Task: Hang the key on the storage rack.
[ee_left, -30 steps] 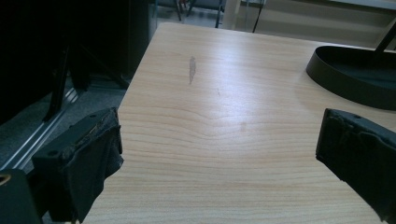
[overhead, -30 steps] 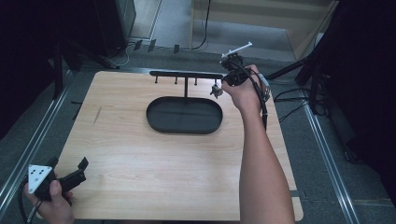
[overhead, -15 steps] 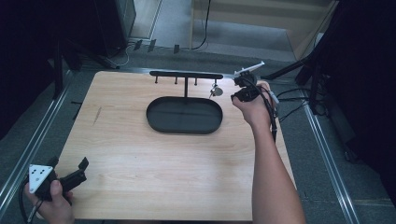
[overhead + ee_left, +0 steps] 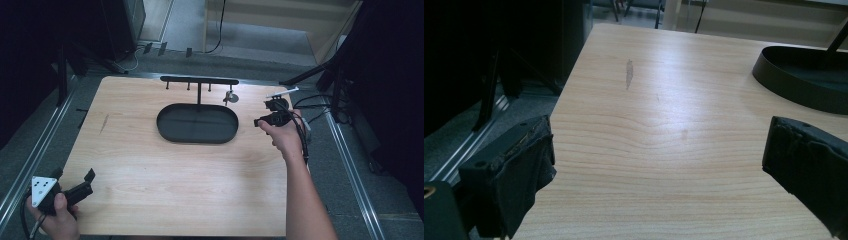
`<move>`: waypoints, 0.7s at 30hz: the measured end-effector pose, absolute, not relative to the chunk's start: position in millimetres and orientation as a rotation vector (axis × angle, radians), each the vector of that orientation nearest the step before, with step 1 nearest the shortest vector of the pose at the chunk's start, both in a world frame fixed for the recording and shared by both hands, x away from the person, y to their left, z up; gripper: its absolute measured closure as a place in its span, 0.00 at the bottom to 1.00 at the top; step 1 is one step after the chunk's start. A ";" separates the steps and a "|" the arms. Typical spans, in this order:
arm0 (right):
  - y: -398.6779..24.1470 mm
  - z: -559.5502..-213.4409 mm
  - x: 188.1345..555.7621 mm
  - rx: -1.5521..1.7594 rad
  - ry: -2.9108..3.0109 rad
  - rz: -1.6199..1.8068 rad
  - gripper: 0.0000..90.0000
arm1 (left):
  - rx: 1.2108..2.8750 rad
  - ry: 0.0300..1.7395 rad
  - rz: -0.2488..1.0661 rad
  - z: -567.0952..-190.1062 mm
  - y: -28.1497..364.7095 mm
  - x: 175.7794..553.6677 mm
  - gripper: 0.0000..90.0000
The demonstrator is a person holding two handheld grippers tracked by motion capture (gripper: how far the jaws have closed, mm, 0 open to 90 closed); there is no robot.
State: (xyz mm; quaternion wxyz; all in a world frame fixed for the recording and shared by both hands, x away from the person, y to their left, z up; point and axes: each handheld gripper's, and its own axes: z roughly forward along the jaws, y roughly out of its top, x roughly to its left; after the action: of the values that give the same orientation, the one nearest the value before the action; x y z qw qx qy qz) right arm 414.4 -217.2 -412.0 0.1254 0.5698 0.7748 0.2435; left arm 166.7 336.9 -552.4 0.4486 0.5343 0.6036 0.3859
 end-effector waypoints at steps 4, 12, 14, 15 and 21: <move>-222.3 -422.3 408.8 1.696 2.239 0.738 0.41 | 1.321 1.493 0.953 -552.4 337.0 166.7 0.00; -234.8 -439.4 391.6 1.725 2.148 0.733 0.08 | 1.319 1.492 0.951 -552.5 337.2 166.4 0.00; -238.8 -442.8 387.1 1.738 2.130 0.744 0.00 | 1.321 1.493 0.952 -552.4 337.1 166.4 0.00; -241.4 -444.8 383.2 1.736 2.117 0.752 0.00 | 1.321 1.492 0.953 -552.5 337.0 166.5 0.00; -256.6 -454.6 362.0 1.765 2.013 0.833 0.00 | 1.319 1.493 0.952 -552.5 337.1 166.3 0.00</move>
State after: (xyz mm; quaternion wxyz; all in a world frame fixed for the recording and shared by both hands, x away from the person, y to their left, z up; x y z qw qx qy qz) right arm 362.0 -256.6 -454.6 0.1681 0.6204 0.7079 0.2928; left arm 166.3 337.1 -552.5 0.4502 0.5333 0.6038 0.3850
